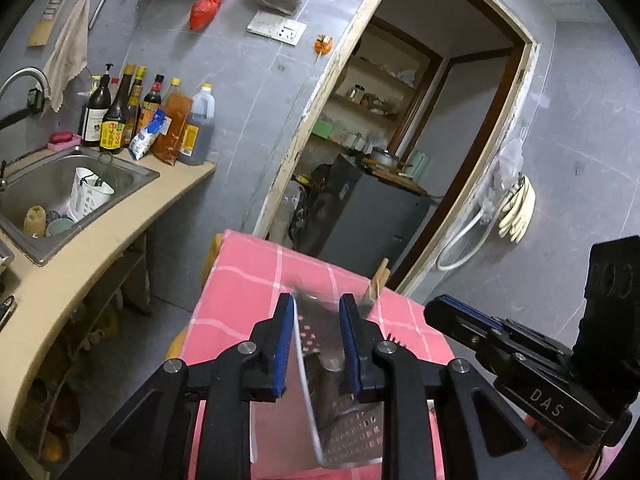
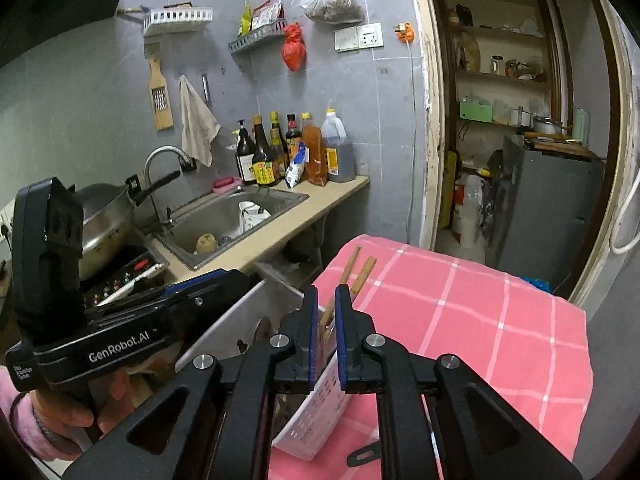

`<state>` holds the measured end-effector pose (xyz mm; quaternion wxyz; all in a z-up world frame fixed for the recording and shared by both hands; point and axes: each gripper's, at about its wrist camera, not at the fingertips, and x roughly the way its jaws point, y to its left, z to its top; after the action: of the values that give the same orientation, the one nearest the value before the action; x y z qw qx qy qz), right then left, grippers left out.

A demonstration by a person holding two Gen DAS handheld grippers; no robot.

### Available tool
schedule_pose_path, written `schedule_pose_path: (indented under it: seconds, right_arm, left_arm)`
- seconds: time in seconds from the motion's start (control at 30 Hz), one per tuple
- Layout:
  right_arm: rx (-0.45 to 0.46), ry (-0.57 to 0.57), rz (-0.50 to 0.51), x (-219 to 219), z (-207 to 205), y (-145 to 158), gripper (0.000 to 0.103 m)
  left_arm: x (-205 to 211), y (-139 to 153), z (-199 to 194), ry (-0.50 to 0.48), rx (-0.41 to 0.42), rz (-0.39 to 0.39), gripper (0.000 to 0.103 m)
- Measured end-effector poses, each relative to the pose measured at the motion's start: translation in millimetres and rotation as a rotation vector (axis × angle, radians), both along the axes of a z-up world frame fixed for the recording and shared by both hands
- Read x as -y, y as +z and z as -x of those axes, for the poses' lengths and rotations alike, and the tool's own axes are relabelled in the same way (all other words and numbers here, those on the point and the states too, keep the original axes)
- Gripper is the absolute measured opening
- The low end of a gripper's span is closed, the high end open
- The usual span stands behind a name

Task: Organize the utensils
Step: 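Lower the peeler into the white caddy with the left tool while the right tool drops the fork in, then grasp the blue-handled spoon with the left tool while the right tool grasps a silver spoon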

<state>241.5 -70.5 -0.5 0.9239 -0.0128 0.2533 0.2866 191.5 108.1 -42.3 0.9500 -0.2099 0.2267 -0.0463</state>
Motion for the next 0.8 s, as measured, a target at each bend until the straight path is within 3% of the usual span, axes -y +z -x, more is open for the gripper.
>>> schedule_pose_path:
  seconds: [0.17, 0.27, 0.33, 0.5, 0.6, 0.8]
  right_arm:
    - [0.032, -0.037, -0.050, 15.6, 7.7, 12.8, 0.036]
    - [0.070, -0.092, -0.086, 33.0, 17.1, 23.4, 0.051]
    - [0.097, -0.135, -0.110, 47.2, 24.2, 29.2, 0.062]
    - [0.177, -0.276, -0.135, 91.1, 46.8, 40.2, 0.102]
    - [0.193, -0.344, -0.126, 118.3, 55.4, 42.5, 0.102]
    - [0.135, -0.442, -0.091, 169.6, 65.0, 28.6, 0.102]
  left_arm:
    - [-4.7, 10.5, 4.4, 0.012, 0.020, 0.015, 0.030]
    - [-2.6, 18.8, 9.0, 0.010, 0.046, 0.016, 0.053]
    - [1.9, 25.1, 12.8, 0.008, 0.065, 0.019, 0.060]
    - [24.9, 37.4, 18.5, -0.026, 0.104, -0.015, 0.088]
    - [45.4, 43.5, 22.0, -0.054, 0.127, -0.041, 0.100]
    - [94.4, 43.8, 22.2, -0.156, 0.120, -0.087, 0.102]
